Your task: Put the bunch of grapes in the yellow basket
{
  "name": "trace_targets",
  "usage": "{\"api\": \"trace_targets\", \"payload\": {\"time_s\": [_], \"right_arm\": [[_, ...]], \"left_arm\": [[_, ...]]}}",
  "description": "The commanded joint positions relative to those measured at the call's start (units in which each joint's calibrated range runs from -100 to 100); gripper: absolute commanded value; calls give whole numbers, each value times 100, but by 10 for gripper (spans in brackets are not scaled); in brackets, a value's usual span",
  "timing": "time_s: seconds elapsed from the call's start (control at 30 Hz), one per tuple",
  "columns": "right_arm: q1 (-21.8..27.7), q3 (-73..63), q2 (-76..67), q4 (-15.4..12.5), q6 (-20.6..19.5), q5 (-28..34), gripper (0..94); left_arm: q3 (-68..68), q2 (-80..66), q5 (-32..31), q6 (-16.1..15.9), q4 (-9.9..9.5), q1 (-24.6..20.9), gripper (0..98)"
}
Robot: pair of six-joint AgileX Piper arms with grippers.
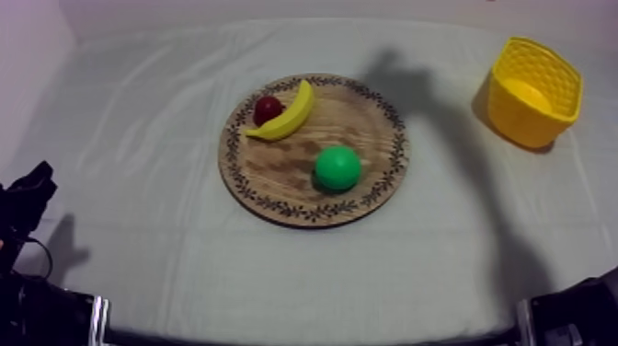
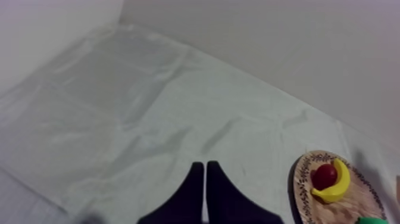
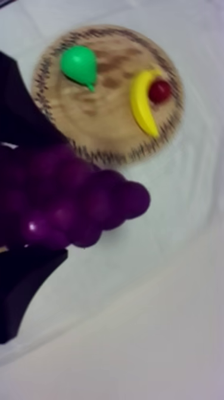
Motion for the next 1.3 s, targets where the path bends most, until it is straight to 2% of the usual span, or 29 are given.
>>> {"api": "trace_targets", "payload": {"time_s": [0.0,0.13,0.3,0.7,0.77,0.9,1.0,1.1,1.27], "right_arm": [[337,-176,-33,-16,-180,-70,312],[786,-346,-6,-104,-276,-89,291],[1193,-236,142,-29,-353,-293,288],[1634,1255,394,214,-359,-1543,354],[1653,1465,416,243,-376,-1708,395],[1633,1778,466,397,-494,-1925,597],[1620,1933,476,491,-568,-1991,701],[1659,2041,417,485,-563,-2011,742],[1735,2178,109,462,-589,-1955,754]], "left_arm": [[0,3,1,1,-2,-1,1],[0,3,1,1,-2,-1,1],[0,3,1,1,-2,-1,1],[0,3,1,1,-2,-1,1],[0,3,1,1,-2,-1,1],[0,3,1,1,-2,-1,1],[0,3,1,1,-2,-1,1],[0,3,1,1,-2,-1,1],[0,3,1,1,-2,-1,1]]}}
